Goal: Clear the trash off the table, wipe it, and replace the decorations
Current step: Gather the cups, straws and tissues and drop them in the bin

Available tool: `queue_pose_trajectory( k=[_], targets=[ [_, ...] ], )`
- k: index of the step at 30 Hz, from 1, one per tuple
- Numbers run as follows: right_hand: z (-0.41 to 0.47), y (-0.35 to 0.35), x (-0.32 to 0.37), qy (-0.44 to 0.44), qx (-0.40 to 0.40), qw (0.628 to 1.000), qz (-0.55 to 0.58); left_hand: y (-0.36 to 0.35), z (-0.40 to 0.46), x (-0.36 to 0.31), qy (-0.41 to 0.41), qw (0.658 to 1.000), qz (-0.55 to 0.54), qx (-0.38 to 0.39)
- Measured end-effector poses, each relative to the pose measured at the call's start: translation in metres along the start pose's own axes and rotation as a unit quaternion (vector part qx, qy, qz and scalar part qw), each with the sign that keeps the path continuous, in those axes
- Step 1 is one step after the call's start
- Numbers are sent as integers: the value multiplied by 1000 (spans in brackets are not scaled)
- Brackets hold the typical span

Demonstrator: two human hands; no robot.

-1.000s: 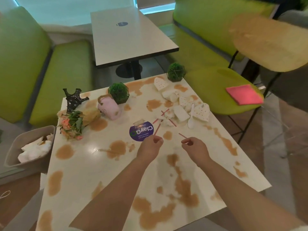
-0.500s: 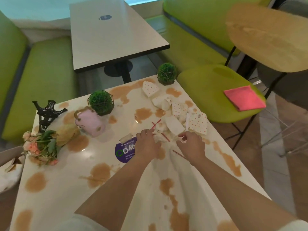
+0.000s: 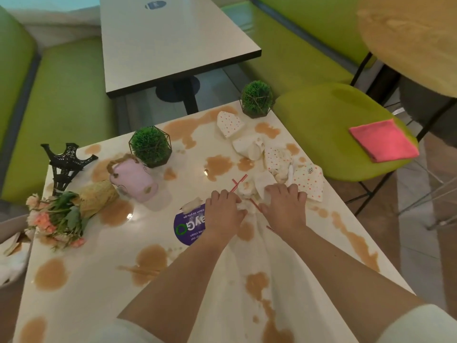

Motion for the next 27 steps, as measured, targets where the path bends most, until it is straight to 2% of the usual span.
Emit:
queue_pose_trajectory(
  k=[3, 10, 12, 15, 16, 18, 19, 20, 21, 22, 23, 24, 27],
  targets=[
    [-4, 1, 0, -6, -14, 1000, -8, 5, -7, 5, 28, 999, -17, -14],
    [12, 8, 2, -32, 17, 999, -27, 20, -24, 16, 84, 993, -84, -14],
    [12, 8, 3, -39, 31, 999, 7, 22, -28, 18, 100, 989, -106, 4],
    [4, 6, 1, -57, 37, 995, 79, 16, -31, 16, 81, 983, -162, 18],
    [1, 7, -1, -70, 32, 990, 114, 14, -33, 18, 100, 971, -214, 27],
    [-5, 14, -11, -115, 14, 972, 203, 16, -42, 19, 129, 944, -302, 39],
    [-10, 19, -16, -144, 4, 958, 250, 25, -49, 11, 94, 963, -245, 66],
    [-13, 22, -21, -172, -1, 940, 295, 28, -59, 5, 47, 987, -114, 101],
    [-19, 28, -24, -190, -6, 921, 339, 31, -64, 8, 78, 986, -106, 100],
    [-24, 32, -24, -198, -4, 904, 379, 31, -70, 20, 167, 952, -249, 62],
    [-30, 36, -22, -197, 1, 889, 414, 34, -74, 28, 203, 917, -342, 15],
    [-36, 40, -18, -193, 10, 876, 442, 36, -78, 39, 220, 917, -331, -37],
    [-58, 41, 2, -174, 57, 845, 502, 46, -98, 41, 188, 942, -276, -45]
  ],
)
Point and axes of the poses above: each hand's wrist, its own z-axis towards the middle knuckle, its own y-axis out of the back of the hand, x = y × z, the point moved 9 cm from there along z, towards the middle knuckle, and after that the axes turned 5 degrees about -y, right-handed, at the moved point
